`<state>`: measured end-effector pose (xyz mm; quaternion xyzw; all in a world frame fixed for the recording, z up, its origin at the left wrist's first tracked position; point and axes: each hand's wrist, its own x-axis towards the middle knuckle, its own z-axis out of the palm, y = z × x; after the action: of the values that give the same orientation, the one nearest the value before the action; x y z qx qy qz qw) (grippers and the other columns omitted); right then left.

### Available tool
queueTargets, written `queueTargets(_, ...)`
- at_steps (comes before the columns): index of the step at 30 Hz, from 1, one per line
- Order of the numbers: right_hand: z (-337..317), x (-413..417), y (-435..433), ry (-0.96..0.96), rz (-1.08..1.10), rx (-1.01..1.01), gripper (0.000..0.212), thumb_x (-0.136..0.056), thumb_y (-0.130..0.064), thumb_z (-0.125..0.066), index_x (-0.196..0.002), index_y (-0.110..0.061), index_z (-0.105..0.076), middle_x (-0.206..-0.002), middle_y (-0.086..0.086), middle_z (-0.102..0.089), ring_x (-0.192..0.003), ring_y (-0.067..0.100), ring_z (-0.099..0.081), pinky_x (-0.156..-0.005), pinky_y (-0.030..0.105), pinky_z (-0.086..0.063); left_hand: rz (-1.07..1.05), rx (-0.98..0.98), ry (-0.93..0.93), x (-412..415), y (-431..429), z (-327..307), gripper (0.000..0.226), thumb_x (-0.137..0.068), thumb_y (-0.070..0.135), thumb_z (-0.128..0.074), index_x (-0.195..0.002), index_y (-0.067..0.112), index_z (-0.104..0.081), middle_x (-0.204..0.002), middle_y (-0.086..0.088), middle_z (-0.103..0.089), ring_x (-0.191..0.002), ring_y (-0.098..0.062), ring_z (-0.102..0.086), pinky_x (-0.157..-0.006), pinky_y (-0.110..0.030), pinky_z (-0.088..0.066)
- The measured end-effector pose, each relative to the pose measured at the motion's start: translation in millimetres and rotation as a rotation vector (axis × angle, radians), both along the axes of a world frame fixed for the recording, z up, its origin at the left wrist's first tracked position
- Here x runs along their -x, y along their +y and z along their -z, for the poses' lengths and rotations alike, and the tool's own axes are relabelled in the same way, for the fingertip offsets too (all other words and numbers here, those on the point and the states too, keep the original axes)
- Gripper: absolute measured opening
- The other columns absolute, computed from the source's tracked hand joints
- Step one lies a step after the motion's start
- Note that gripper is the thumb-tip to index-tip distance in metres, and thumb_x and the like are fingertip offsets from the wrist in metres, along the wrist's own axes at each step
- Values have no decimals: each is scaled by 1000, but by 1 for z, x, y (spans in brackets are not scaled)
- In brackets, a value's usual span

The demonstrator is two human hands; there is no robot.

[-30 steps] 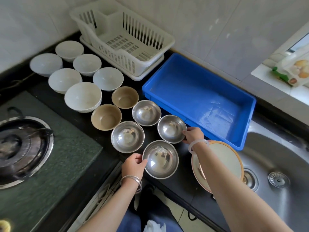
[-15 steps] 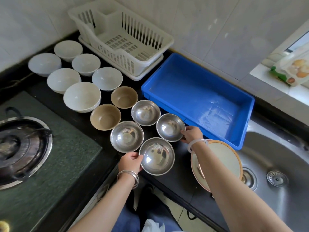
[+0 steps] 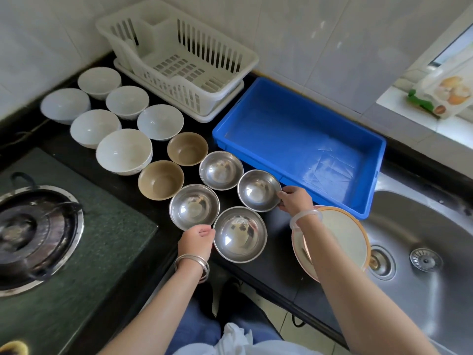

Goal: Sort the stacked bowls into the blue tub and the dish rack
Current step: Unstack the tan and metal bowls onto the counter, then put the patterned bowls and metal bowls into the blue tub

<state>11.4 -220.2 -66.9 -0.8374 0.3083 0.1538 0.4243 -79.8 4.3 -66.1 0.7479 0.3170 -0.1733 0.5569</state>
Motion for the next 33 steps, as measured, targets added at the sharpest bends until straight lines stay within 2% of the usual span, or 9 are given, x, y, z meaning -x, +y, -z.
queueTargets(3,-16,15,-4,-102,-26,153,32,-90,-22,-52,-120,-12,-61,-113,8,-68,-104,28,-61,-84,28,-45,114,-127,-71,-5,-3,-15,21,-85,19,-56,-104,18,-66,-93,-2,-67,-87,-17,-60,-82,-27,-47)
queueTargets(6,-31,38,-18,-237,15,272,26,-93,-19,-50,-114,-13,-64,-107,8,-70,-88,24,-61,-70,23,-37,191,-163,-127,-18,-22,-29,24,-87,18,-54,-109,14,-64,-98,2,-66,-87,-13,-58,-76,-24,-43)
queueTargets(8,-38,58,-36,-285,91,344,23,-93,-18,-50,-110,-14,-65,-101,9,-71,-77,20,-57,-63,22,-37,236,-117,-161,-29,-43,-35,24,-86,17,-55,-107,13,-65,-102,-1,-69,-92,-17,-62,-81,-28,-48)
queueTargets(11,-42,92,-69,-316,189,450,21,-88,-11,-55,-105,-10,-67,-103,13,-69,-93,30,-62,-76,28,-41,377,-52,-185,-37,-80,-37,25,-87,19,-57,-110,14,-65,-108,-4,-69,-99,-17,-63,-86,-27,-48)
queueTargets(14,-36,121,-99,-200,213,562,31,-81,-6,-63,-112,-2,-63,-112,24,-62,-105,41,-55,-92,41,-38,569,-75,-178,-37,-120,-32,30,-88,21,-57,-116,13,-62,-116,-3,-66,-106,-17,-61,-87,-26,-45)
queueTargets(17,-26,139,-114,-29,283,428,45,-84,-16,-64,-126,-5,-54,-123,21,-59,-113,38,-54,-94,41,-40,693,-121,-175,-36,-149,-28,32,-87,23,-58,-118,14,-61,-118,-3,-66,-109,-18,-60,-88,-27,-44)
queueTargets(20,-18,145,-118,-35,355,317,28,-83,-17,-63,-110,-7,-63,-109,12,-69,-100,30,-61,-81,33,-43,772,-168,-168,-35,-164,-23,28,-88,25,-56,-113,16,-63,-111,-4,-68,-104,-21,-61,-84,-30,-46)
queueTargets(24,-14,148,-117,-48,404,349,12,-82,-16,-61,-87,-6,-67,-88,14,-70,-81,32,-60,-66,29,-37,807,-215,-163,-37,-170,-18,35,-87,25,-58,-121,16,-59,-118,-4,-65,-108,-21,-59,-84,-27,-43)
queueTargets(33,-15,150,-110,-53,435,377,12,-83,-16,-59,-81,-6,-67,-78,12,-68,-67,25,-51,-60,27,-33,805,-231,-188,-40,-173,-18,29,-88,21,-57,-116,14,-62,-110,-5,-67,-96,-20,-61,-77,-27,-46)
